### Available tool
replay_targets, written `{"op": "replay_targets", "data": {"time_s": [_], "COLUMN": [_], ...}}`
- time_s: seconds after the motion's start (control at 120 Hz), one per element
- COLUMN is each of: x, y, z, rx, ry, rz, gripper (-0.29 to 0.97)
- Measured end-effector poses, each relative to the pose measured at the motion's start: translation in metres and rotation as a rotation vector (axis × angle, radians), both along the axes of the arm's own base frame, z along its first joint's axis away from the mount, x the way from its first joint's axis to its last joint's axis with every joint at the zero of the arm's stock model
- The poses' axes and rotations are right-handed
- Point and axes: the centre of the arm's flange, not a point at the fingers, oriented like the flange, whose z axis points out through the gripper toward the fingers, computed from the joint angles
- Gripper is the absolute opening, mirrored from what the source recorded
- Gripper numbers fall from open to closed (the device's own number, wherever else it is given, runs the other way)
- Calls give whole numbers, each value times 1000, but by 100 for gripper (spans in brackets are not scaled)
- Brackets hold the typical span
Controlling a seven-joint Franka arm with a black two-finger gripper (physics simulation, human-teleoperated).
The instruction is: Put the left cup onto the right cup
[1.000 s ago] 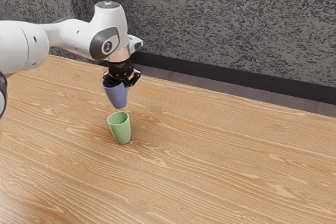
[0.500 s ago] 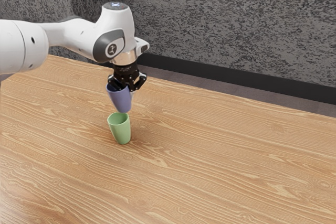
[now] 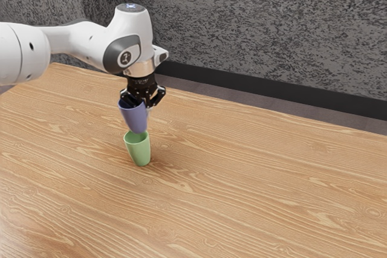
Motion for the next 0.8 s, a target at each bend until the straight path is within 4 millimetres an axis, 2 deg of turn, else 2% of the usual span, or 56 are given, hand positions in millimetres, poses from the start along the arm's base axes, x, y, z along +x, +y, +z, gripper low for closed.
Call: {"op": "replay_targets", "data": {"time_s": [0.317,0.517,0.8], "x": [-2,-2,6], "y": [2,16,21], "z": [-4,-9,-16], "rx": [2,8,11], "ry": [24,36,30], "rz": [26,55,58], "gripper": [-8,-8,-8]}}
